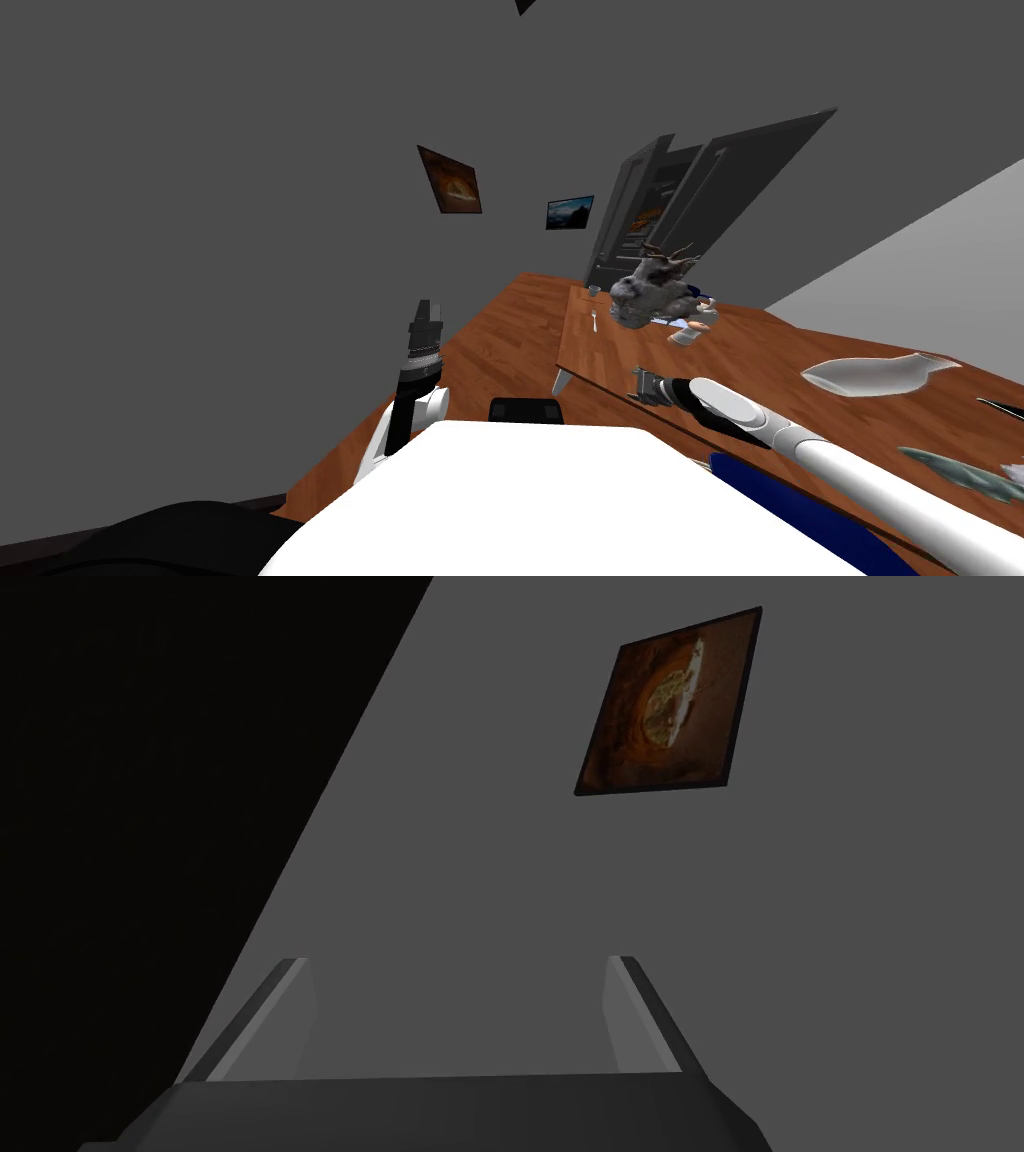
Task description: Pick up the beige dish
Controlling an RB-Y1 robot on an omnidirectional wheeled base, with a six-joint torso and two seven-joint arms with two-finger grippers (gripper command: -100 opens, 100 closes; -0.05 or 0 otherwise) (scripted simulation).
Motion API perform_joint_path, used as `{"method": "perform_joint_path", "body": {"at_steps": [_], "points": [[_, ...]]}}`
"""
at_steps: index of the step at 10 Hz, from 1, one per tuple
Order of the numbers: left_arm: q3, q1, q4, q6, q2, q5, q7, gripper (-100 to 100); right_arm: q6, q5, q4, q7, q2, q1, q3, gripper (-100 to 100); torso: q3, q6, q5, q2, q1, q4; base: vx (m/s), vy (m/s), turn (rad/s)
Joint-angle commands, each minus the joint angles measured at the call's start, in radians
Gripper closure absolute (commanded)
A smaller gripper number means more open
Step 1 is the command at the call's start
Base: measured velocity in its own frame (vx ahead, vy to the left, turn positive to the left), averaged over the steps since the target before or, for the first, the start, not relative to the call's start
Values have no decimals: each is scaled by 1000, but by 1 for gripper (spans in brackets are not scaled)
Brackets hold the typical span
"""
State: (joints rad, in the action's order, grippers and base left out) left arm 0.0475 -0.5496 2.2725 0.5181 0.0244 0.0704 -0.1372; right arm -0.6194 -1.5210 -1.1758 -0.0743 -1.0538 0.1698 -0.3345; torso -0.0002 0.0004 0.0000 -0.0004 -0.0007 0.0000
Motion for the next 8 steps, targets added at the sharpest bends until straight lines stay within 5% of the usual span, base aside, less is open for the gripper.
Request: {"method": "perform_joint_path", "body": {"at_steps": [1,8], "points": [[0,0,0,0,0,0,0,0,13,-41,6,-9,-5,5,-9,-100,0,0,0,0,0,0,6,-12,23],[0,0,0,0,0,0,0,0,17,-203,148,14,-49,-4,-26,-100,0,0,0,0,0,0,3,-12,73]]}}
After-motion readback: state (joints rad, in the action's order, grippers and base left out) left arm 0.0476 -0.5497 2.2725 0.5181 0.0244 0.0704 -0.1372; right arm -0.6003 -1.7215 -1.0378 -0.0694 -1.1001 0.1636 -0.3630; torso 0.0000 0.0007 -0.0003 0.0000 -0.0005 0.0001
